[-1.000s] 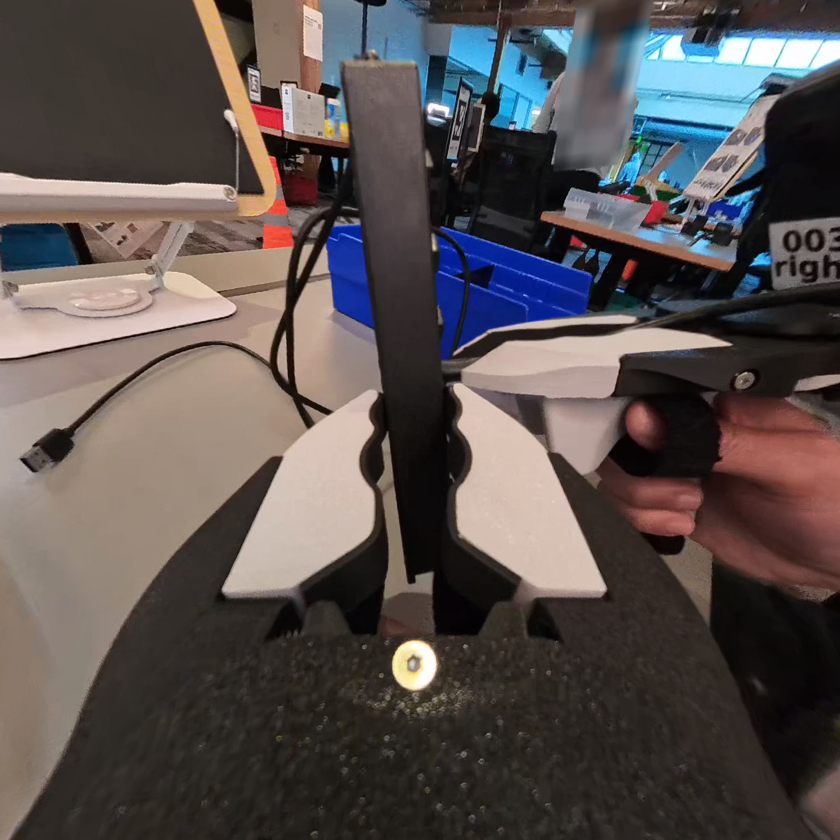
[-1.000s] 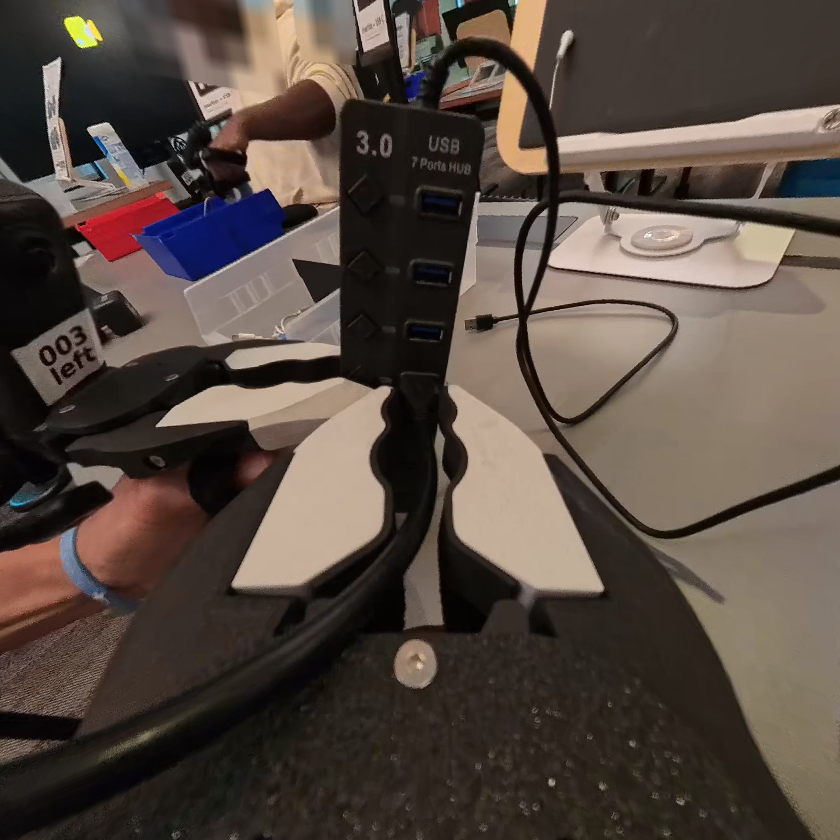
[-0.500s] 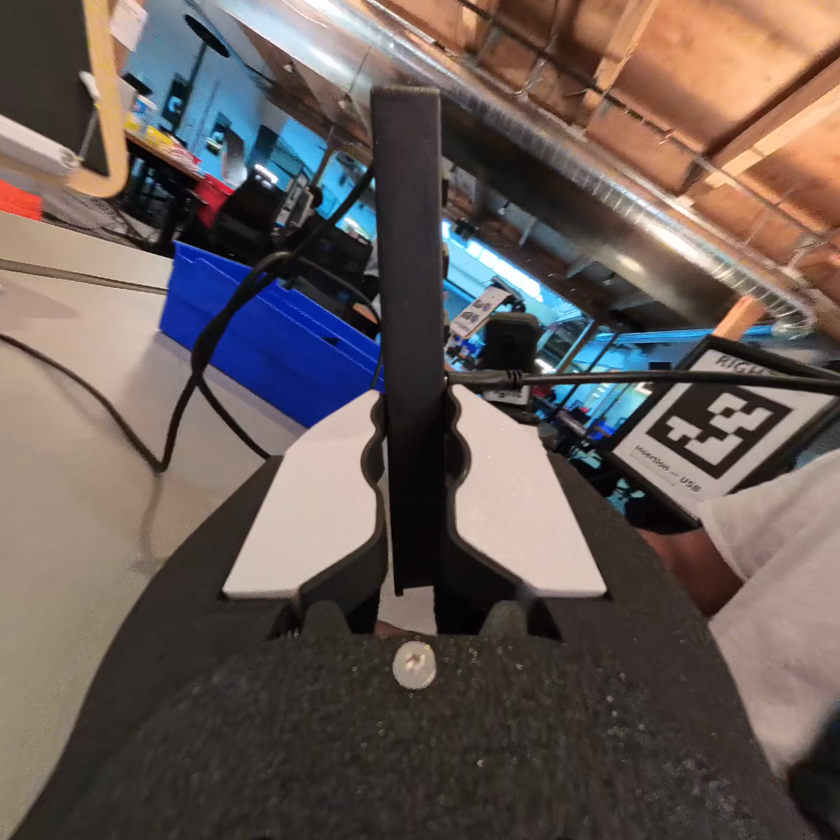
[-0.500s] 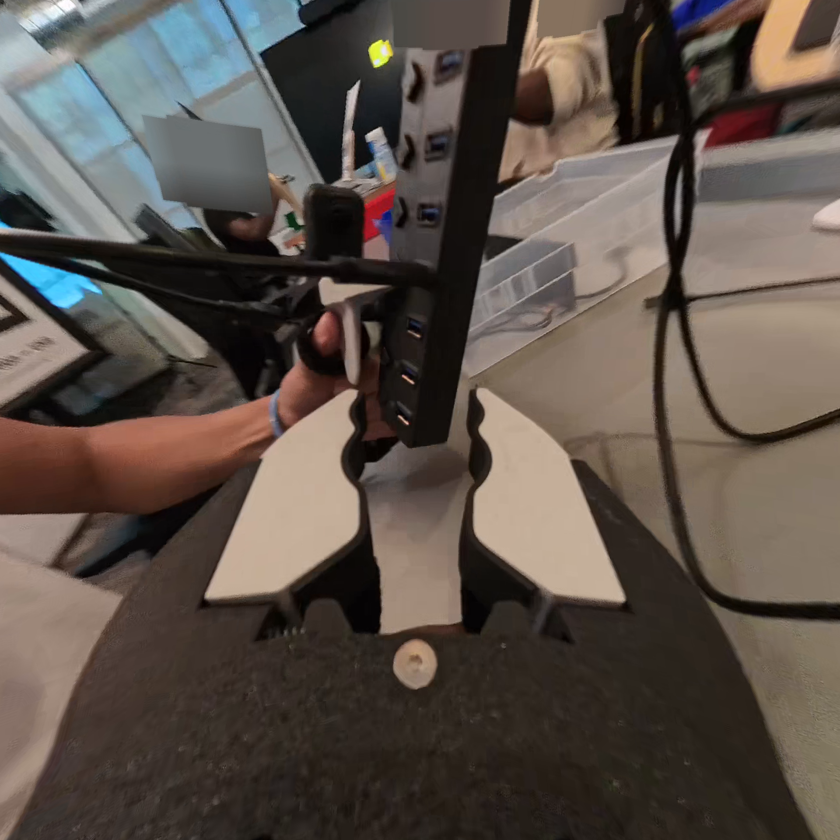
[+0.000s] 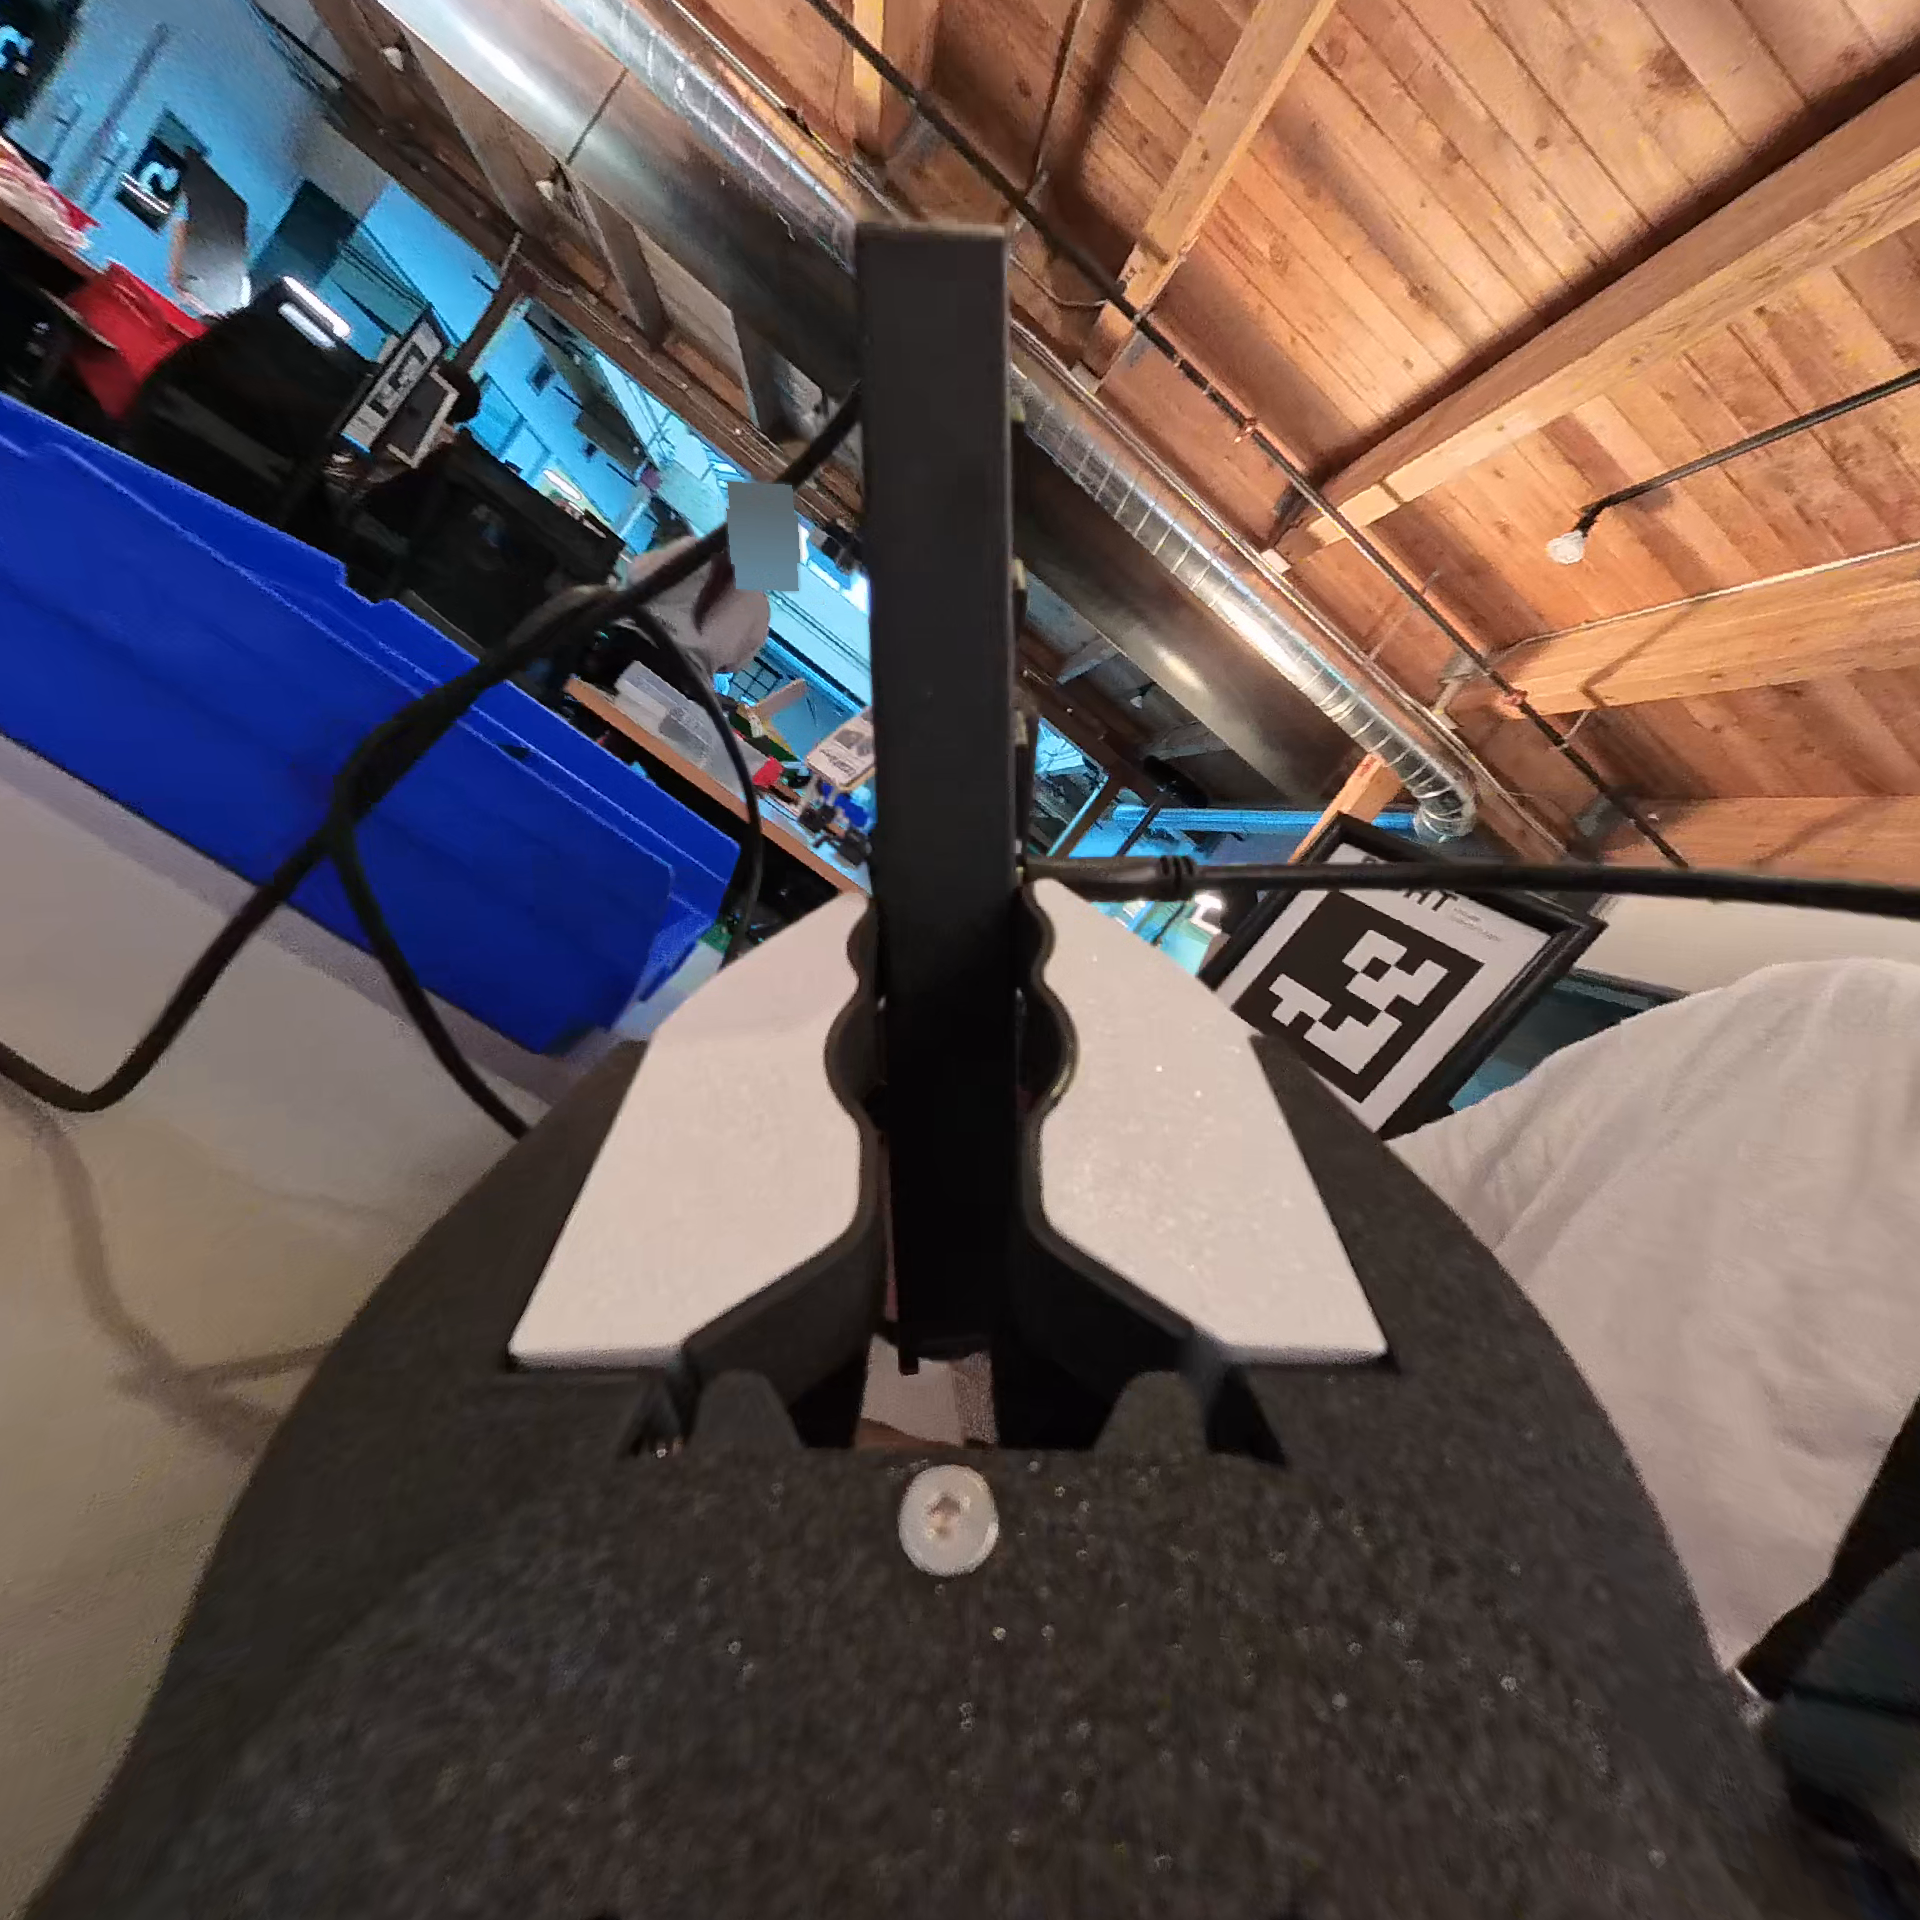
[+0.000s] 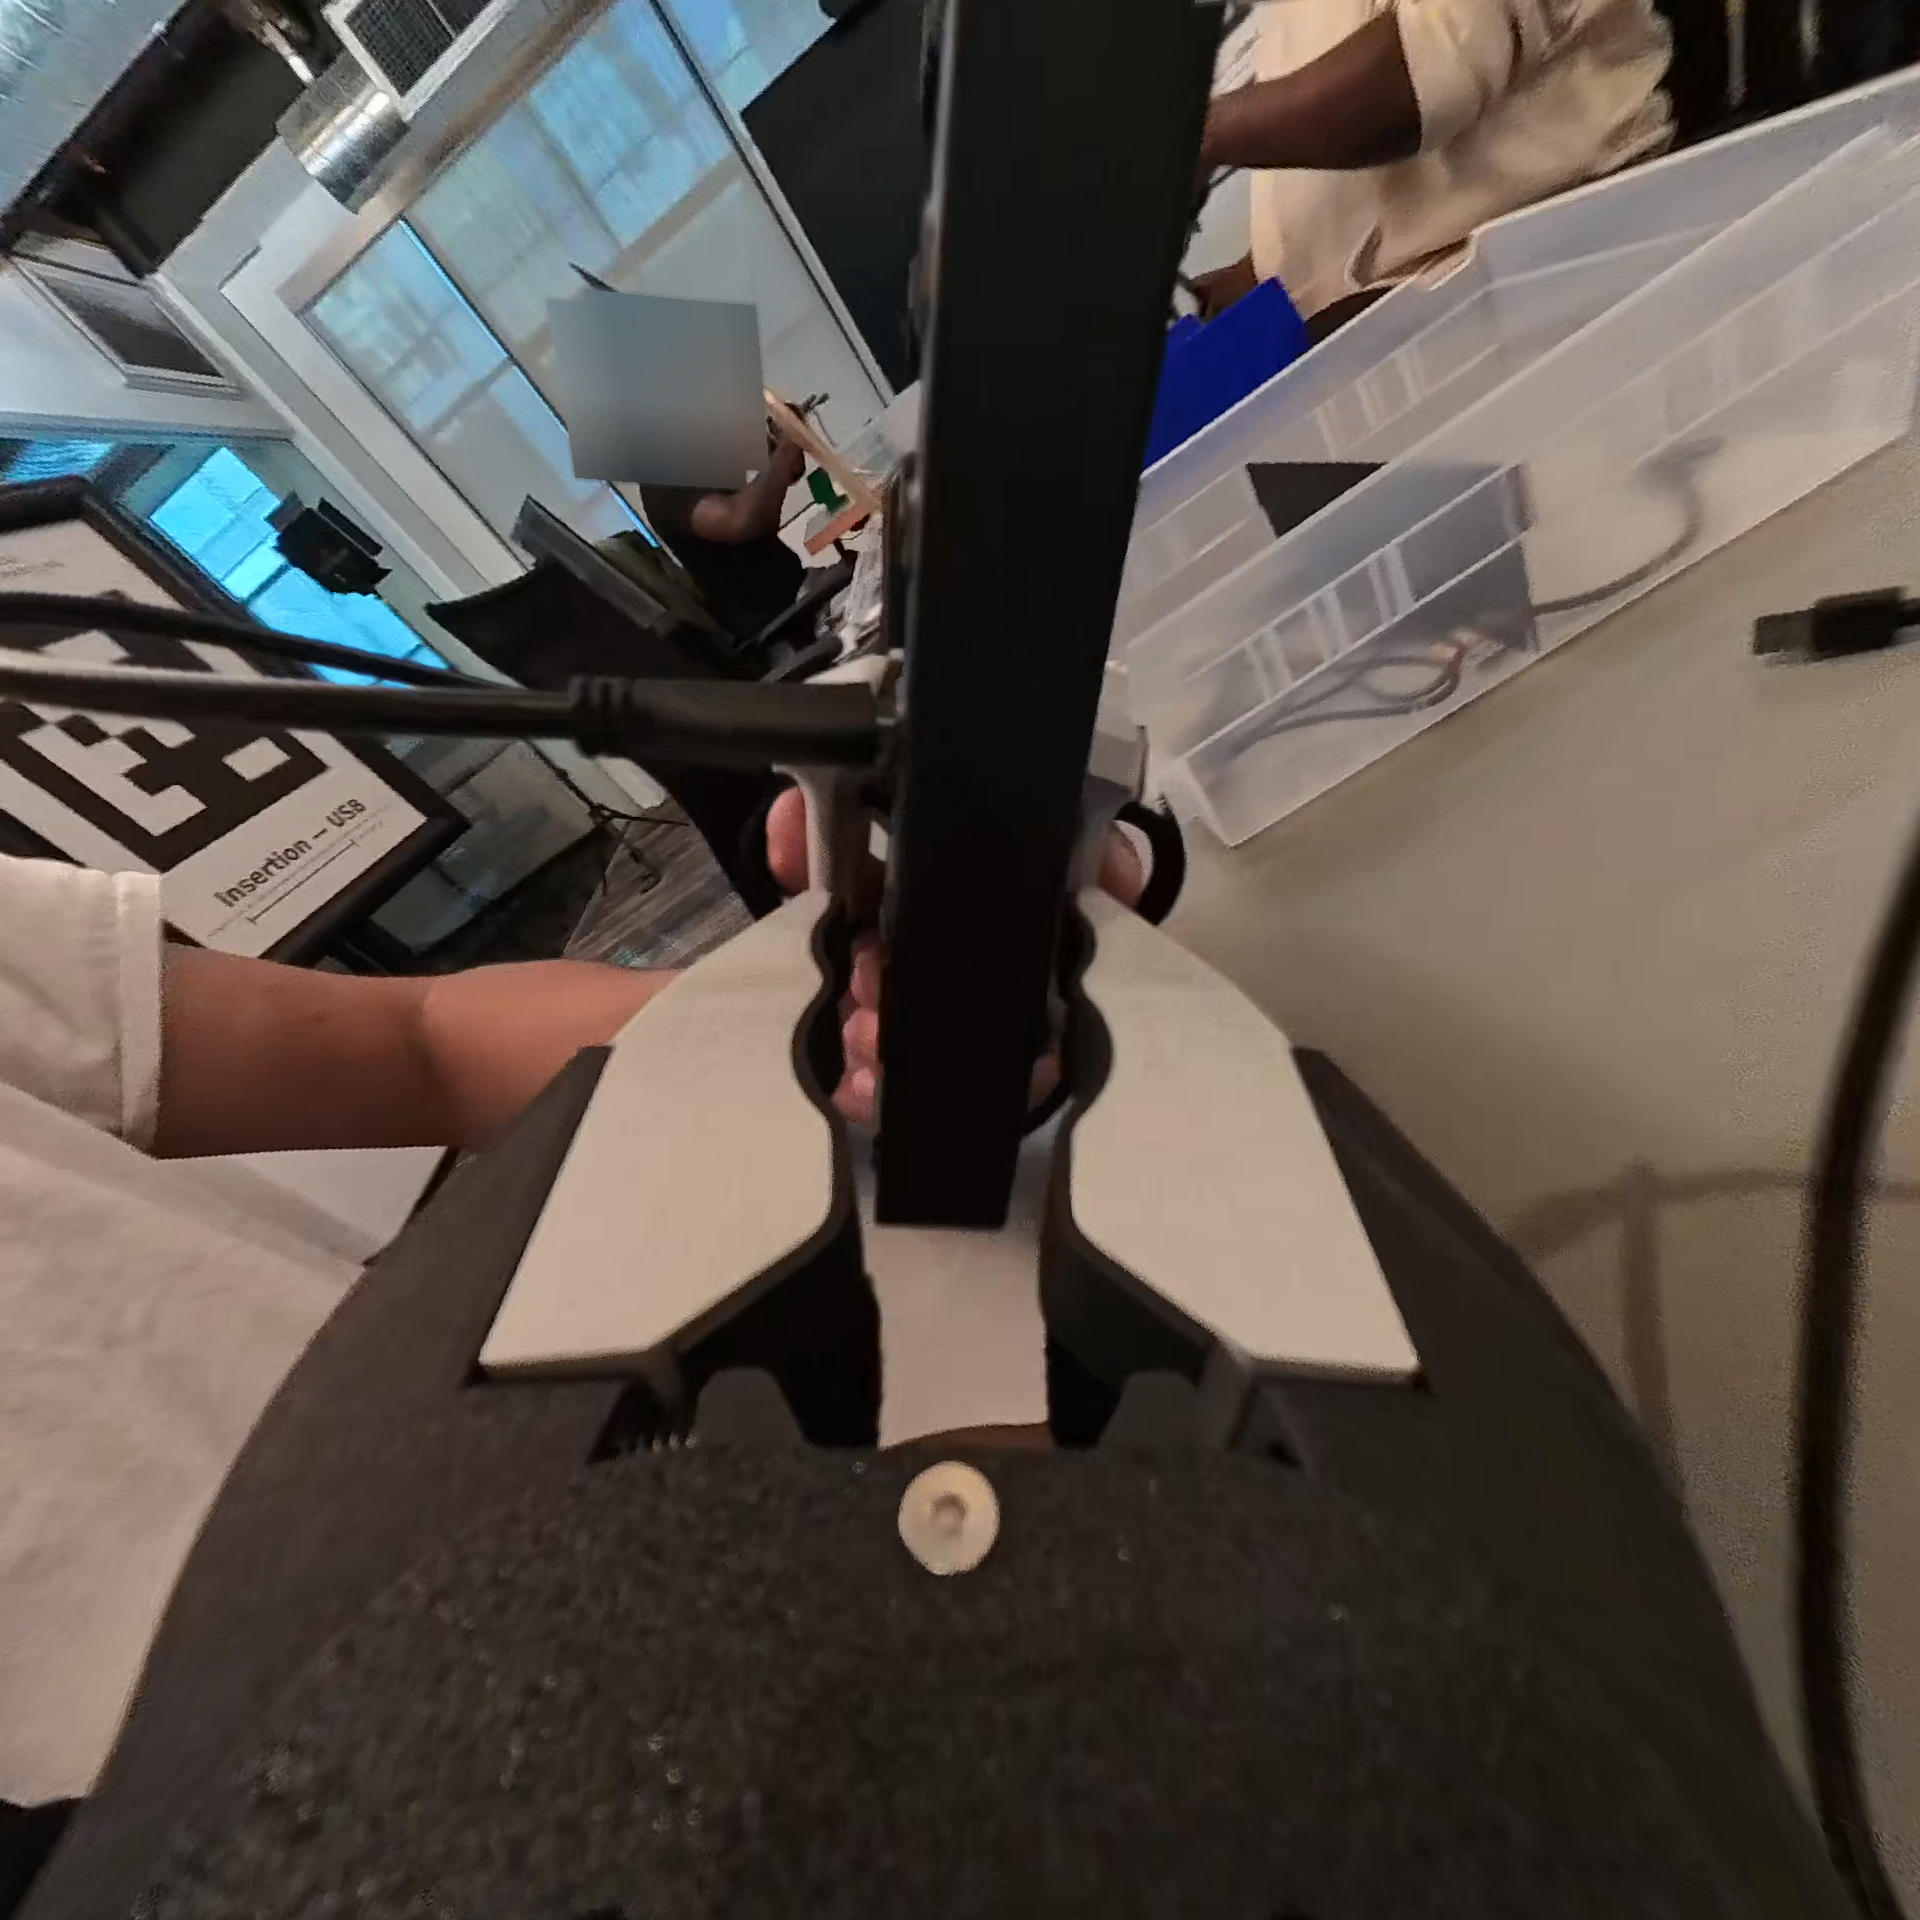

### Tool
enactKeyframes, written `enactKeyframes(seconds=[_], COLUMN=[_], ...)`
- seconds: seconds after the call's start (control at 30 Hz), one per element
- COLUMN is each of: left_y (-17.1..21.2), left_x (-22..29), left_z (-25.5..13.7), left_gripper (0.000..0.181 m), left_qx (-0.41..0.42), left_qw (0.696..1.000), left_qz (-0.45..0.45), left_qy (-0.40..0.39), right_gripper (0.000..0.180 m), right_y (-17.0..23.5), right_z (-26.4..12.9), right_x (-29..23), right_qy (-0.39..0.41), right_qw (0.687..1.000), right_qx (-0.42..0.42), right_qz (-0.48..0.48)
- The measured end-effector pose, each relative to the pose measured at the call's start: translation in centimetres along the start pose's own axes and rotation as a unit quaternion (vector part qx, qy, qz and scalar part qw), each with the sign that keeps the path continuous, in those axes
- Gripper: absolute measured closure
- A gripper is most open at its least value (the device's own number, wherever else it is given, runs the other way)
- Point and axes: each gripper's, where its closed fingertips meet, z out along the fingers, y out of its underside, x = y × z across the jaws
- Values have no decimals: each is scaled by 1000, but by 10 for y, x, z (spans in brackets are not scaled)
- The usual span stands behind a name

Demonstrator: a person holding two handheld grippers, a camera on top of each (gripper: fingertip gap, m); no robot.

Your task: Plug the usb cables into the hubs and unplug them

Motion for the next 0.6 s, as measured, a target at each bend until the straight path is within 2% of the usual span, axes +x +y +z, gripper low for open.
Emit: enactKeyframes(seconds=[0.03,0.2,0.4,0.47,0.6], left_y=[0,-11,-8,-11,-15], left_x=[3,2,3,3,-4], left_z=[2,-4,-3,-2,-2], left_gripper=[157,157,157,157,155], left_qx=[-1,7,13,19,12], left_qw=[1000,1000,1000,1000,999], left_qz=[2,10,8,6,26], left_qy=[6,6,13,15,-21], right_gripper=[150,154,153,154,154], right_y=[4,20,16,13,0], right_z=[3,5,12,11,4], right_x=[-2,-5,-6,-5,2], right_qy=[-9,-18,-32,-20,-1], right_qw=[1000,999,998,999,1000], right_qx=[-6,-28,-10,-4,21], right_qz=[5,12,43,25,20])
